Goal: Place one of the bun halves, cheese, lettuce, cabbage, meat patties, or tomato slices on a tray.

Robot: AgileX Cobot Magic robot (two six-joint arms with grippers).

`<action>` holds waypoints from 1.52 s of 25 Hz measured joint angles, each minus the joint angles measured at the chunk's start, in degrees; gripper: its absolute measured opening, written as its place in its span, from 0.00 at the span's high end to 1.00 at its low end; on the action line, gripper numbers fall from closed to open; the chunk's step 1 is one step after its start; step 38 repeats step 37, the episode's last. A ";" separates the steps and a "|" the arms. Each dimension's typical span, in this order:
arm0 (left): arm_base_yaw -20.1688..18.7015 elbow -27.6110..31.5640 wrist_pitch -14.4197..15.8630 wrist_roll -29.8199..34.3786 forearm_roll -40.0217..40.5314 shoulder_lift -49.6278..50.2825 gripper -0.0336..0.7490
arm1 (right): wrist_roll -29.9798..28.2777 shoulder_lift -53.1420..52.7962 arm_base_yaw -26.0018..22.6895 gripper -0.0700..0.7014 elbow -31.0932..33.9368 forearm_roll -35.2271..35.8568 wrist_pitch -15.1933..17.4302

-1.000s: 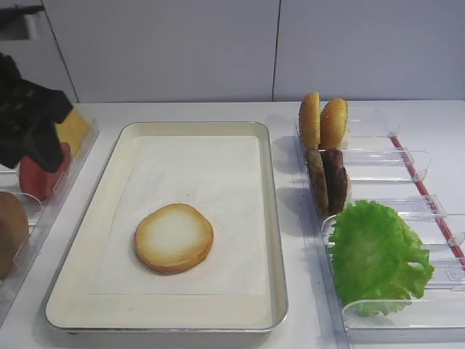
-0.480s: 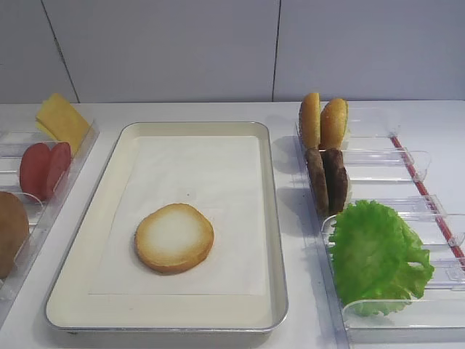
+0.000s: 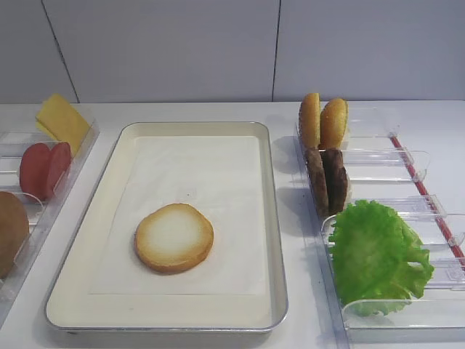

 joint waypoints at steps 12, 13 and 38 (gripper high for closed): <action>0.00 9.12 -4.36 4.55 -2.81 -17.05 0.56 | 0.00 0.00 0.00 0.58 0.00 0.00 0.00; 0.00 9.12 -4.52 5.12 -3.26 -17.93 0.56 | 0.00 0.00 0.00 0.58 0.00 0.00 0.00; 4.60 9.25 -4.56 6.24 -3.32 -22.21 0.58 | -0.10 0.00 0.00 0.58 0.00 0.00 0.00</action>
